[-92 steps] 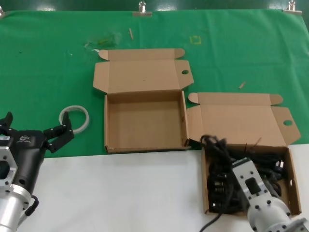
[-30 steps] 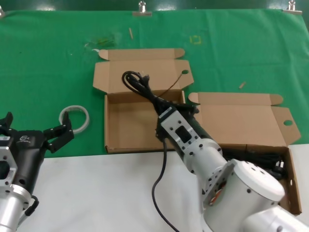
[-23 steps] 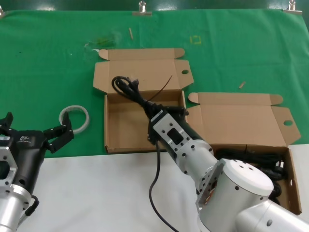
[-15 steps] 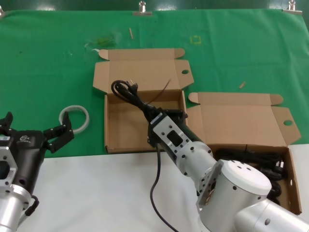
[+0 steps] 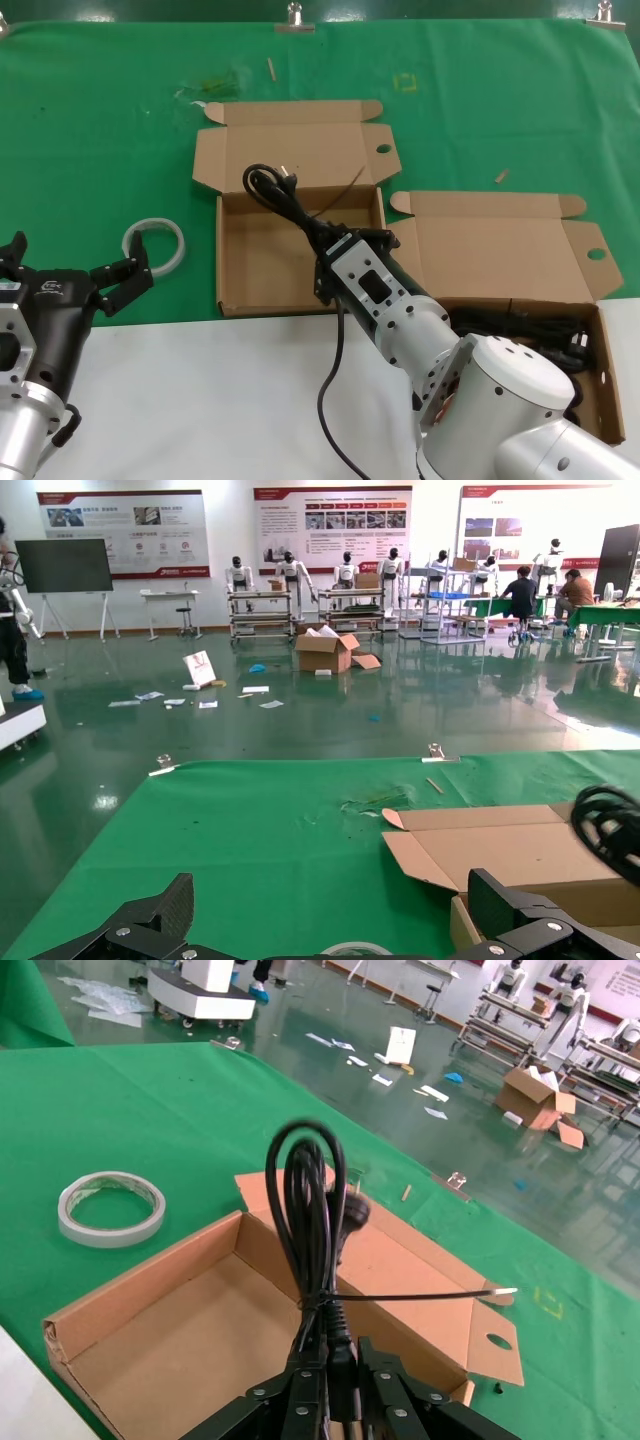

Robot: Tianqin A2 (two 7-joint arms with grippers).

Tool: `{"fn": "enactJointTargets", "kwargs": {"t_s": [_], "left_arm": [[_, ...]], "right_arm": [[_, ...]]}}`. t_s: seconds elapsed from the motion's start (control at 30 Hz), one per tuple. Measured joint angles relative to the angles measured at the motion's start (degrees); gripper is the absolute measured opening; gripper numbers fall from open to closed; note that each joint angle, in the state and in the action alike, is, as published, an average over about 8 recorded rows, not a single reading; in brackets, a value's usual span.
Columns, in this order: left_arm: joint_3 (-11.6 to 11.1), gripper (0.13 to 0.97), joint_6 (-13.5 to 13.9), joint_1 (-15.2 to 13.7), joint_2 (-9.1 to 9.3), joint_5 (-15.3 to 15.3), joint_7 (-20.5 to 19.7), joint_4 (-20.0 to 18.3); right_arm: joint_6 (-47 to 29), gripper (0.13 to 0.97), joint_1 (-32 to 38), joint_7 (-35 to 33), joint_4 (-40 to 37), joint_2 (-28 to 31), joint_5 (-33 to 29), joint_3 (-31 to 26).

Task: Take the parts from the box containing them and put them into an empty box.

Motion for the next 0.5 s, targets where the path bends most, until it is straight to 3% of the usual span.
{"fn": "enactJointTargets", "kwargs": {"t_s": [0.13,0.5], "left_arm": [[0.0,0.965,0.0,0.0,0.0,0.0,0.0,0.0],[0.0,0.965,0.0,0.0,0.0,0.0,0.0,0.0]], "right_arm": [[0.0,0.182,0.0,0.0,0.0,0.0,0.0,0.0],[0.0,0.284,0.0,0.0,0.0,0.0,0.0,0.0]]}}
